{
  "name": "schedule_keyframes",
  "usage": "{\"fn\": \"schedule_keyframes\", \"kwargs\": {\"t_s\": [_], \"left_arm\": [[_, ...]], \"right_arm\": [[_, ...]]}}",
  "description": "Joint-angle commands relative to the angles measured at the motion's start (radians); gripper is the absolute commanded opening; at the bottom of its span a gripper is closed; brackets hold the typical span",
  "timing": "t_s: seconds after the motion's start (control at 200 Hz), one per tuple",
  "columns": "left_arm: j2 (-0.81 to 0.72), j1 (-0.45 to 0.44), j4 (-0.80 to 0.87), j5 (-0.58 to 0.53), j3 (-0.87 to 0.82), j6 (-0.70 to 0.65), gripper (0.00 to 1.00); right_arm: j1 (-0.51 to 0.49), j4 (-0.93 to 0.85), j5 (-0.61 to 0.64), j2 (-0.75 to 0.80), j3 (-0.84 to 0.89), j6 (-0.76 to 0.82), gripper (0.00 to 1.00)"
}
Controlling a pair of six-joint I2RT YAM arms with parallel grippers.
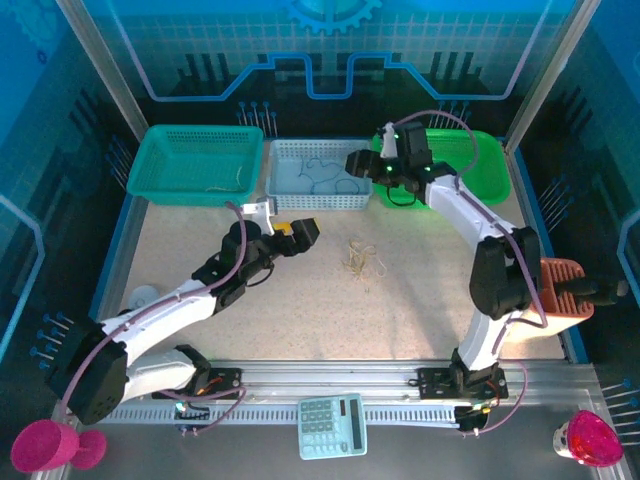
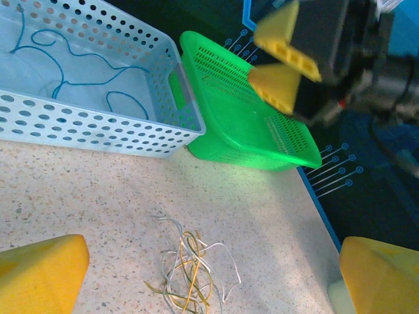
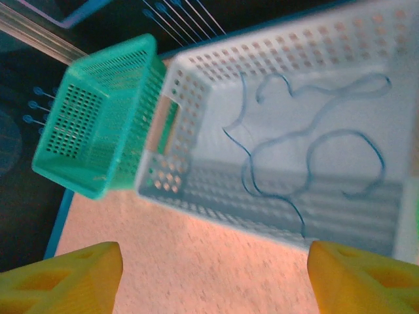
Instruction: Untangle the cables
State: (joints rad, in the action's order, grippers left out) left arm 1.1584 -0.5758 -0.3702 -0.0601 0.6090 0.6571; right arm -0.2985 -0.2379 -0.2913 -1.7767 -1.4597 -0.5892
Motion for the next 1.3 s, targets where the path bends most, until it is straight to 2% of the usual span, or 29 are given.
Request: {"fn": "schedule_keyframes", "kwargs": {"t_s": [0.0,0.17,0.34,0.655,0.97,1.291], "left_arm": [[-0.005,0.011,0.052,-0.014,0.037,0.016,0.99],[0.010,0.016,0.114,-0.018,0.066,0.018,0.99],[0.056,0.014,0.236,-0.001,0.149,0.030,0.99],[0.185,0.004,0.260,0.097,0.224,0.058,0.99],[0.229,-0.012,0.257,0.121,0.235,0.058,0.99],[0.236,-0.014,0.238,0.132,0.235,0.066,0.99]], "right_arm": [[0.009,0.021,0.025,0.086,0.141,-0.005,0.75],[0.014,-0.035,0.075,0.199,0.344,0.040,0.73],[0.019,-0.085,0.109,0.283,0.473,0.071,0.68],[-0.012,-0.014,0.018,0.310,0.555,0.031,0.37],[-0.077,0.030,-0.010,0.209,0.496,0.006,0.38],[-0.086,0.061,-0.018,0.150,0.487,-0.009,0.38]]}}
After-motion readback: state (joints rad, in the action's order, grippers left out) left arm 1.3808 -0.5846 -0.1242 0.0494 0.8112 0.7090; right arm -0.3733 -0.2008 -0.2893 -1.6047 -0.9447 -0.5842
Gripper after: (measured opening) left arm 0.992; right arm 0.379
